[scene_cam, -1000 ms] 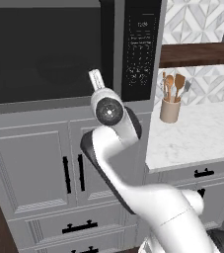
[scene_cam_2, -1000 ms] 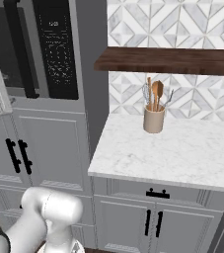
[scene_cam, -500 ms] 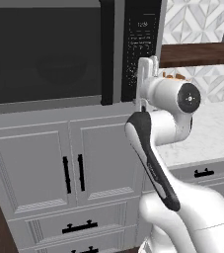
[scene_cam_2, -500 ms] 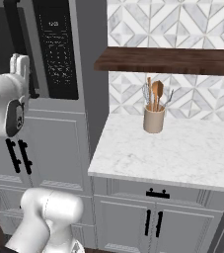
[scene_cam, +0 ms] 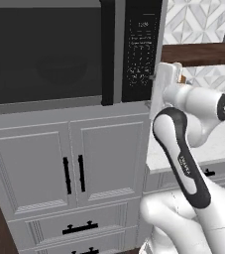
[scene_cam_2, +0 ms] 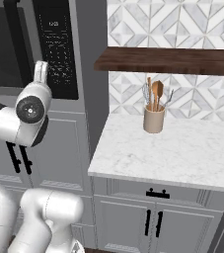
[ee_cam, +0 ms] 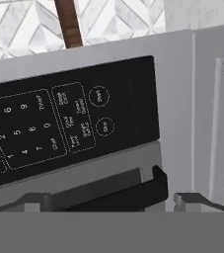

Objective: Open the microwave, place the bowl with waffle inside the microwave, then close the microwave door and turn it on.

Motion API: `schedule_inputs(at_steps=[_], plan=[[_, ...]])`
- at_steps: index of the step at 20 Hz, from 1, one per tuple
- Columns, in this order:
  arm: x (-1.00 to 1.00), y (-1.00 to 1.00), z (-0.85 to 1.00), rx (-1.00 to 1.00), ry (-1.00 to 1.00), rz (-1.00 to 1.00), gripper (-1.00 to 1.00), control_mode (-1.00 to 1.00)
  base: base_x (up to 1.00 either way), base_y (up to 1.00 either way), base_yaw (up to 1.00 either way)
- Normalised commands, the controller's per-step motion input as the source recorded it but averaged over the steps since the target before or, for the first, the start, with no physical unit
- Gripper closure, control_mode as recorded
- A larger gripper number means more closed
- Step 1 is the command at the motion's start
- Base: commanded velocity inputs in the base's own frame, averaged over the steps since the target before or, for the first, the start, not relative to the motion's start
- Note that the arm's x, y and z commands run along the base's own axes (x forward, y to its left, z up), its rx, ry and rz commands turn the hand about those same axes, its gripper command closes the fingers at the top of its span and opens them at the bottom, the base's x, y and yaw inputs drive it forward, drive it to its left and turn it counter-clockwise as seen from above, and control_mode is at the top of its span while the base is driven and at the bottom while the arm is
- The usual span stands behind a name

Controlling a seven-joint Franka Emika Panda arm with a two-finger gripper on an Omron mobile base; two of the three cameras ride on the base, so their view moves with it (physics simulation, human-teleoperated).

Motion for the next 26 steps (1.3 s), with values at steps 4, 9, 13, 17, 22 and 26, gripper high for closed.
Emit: schedule_inputs(at_steps=[4,9,13,17,22,26], plan=[[0.0,-0.29,0.12,0.12,0.0,0.11,-1.0,-1.0,0.0,0.0,0.0],[-0.08,-0.09,0.02,0.04,-0.02,0.01,1.0,-1.0,0.0,0.0,0.0],[-0.11,0.0,0.0,0.0,-0.02,0.0,1.0,-1.0,0.0,0.0,0.0],[-0.12,-0.1,0.0,0.0,-0.1,-0.02,1.0,-1.0,0.0,0.0,0.0],[0.02,-0.12,0.0,0.0,-0.1,-0.1,1.0,-1.0,0.0,0.0,0.0],[0.18,0.0,-0.01,0.0,0.0,-0.06,1.0,-1.0,0.0,0.0,0.0]])
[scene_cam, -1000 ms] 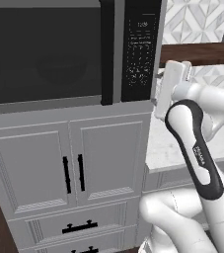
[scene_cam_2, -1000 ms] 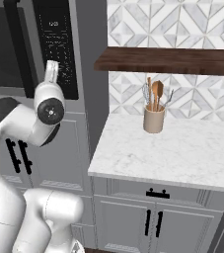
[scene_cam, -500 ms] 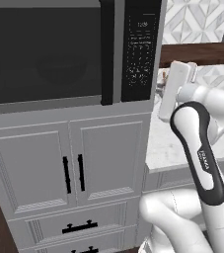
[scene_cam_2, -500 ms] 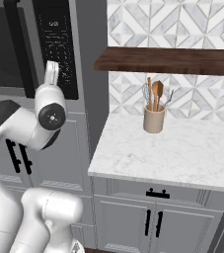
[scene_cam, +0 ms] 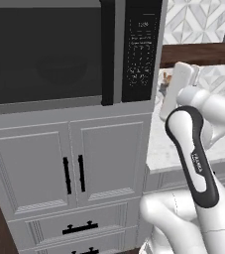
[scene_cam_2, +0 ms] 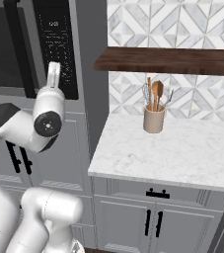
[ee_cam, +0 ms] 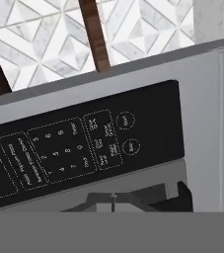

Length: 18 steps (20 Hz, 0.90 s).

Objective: Open the microwave, place the bowl with waffle inside the microwave, then close the microwave door and turn it on.

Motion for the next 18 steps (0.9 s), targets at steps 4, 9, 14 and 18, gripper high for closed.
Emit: schedule_inputs(at_steps=[4,9,14,18], plan=[[0.37,0.0,0.0,0.0,0.01,-0.03,1.0,-1.0,0.0,0.0,0.0],[0.48,0.0,-0.1,0.0,0.06,0.0,1.0,-1.0,0.0,0.0,0.0],[0.58,-0.01,-0.21,0.0,0.07,0.0,1.0,-1.0,0.0,0.0,0.0],[0.65,0.0,-0.13,0.0,0.05,0.0,1.0,-1.0,0.0,0.0,0.0]])
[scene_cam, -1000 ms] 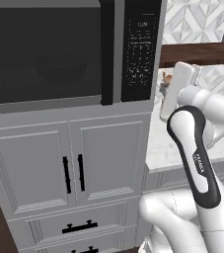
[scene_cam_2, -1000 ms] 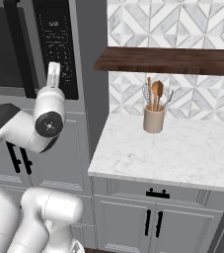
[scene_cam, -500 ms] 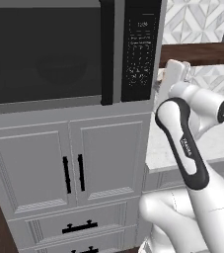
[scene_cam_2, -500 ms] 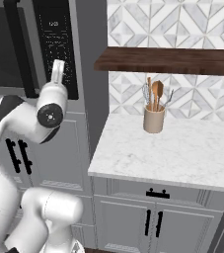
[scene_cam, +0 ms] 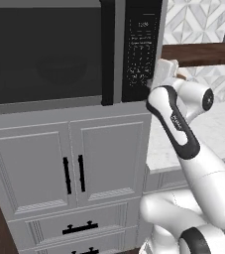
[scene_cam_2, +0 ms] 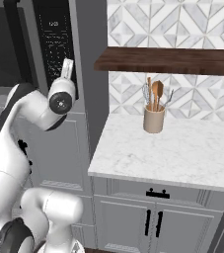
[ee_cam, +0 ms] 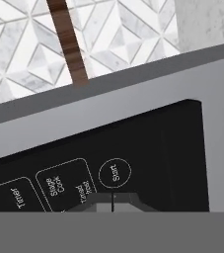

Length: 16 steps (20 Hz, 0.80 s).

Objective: Open the microwave, place the bowl with waffle inside the microwave, then close the microwave door and turn it on.

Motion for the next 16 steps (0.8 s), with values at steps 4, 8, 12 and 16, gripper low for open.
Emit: schedule_inputs(at_steps=[4,8,12,16], plan=[[0.61,0.0,-0.3,0.0,0.05,0.0,1.0,-1.0,0.0,0.0,0.0],[0.6,0.03,-0.27,-0.04,0.04,0.0,1.0,-1.0,0.0,0.0,0.0],[0.65,0.19,-0.01,-0.07,0.01,0.0,1.0,-1.0,0.0,0.0,0.0],[0.14,0.19,0.0,-0.06,0.0,0.0,1.0,-1.0,0.0,0.0,0.0]])
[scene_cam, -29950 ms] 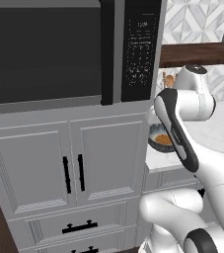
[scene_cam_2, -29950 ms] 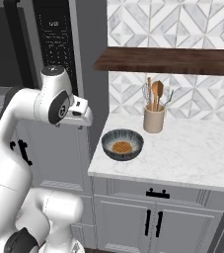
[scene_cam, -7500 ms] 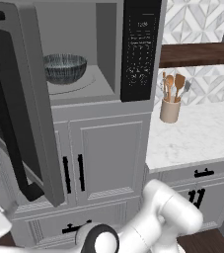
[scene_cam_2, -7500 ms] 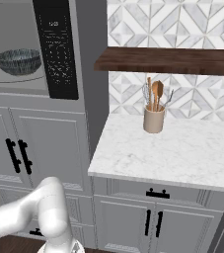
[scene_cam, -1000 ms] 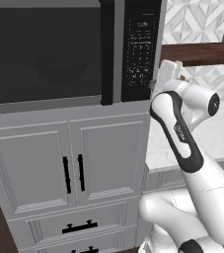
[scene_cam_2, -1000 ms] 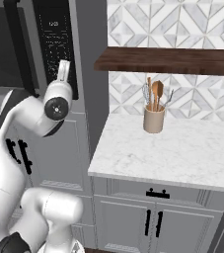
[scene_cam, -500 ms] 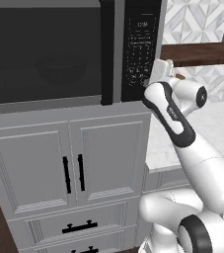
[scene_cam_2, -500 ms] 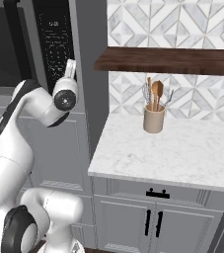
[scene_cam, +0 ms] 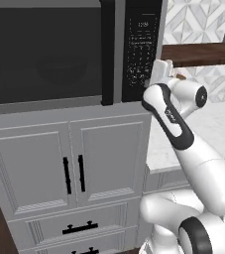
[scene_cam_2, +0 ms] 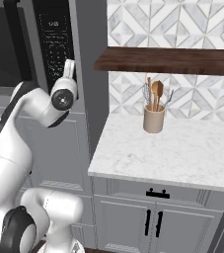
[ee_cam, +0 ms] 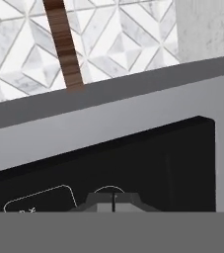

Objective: Open the microwave, place the bowl with waffle inside the microwave, then close the microwave door and turn it on.

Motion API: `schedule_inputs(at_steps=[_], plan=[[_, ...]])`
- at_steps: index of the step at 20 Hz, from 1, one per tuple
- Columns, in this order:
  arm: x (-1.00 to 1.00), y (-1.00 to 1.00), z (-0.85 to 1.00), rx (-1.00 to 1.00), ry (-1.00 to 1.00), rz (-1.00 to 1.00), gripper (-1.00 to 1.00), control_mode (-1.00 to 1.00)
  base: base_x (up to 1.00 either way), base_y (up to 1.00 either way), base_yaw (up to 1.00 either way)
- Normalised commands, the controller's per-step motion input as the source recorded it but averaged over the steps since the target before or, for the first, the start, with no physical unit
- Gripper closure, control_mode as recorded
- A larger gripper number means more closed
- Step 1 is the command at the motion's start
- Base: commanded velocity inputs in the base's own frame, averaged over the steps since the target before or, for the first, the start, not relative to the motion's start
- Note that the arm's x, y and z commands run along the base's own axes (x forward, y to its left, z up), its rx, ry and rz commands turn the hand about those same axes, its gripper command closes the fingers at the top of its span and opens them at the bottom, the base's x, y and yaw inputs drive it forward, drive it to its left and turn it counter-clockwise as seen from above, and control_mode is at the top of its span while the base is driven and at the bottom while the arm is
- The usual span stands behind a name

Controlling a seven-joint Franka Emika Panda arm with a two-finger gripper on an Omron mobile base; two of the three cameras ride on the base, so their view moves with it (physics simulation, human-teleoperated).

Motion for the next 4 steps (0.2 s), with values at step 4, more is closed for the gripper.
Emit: schedule_inputs(at_steps=[4], plan=[[-0.14,0.15,0.0,-0.01,-0.04,0.0,1.0,-1.0,0.0,0.0,0.0]])
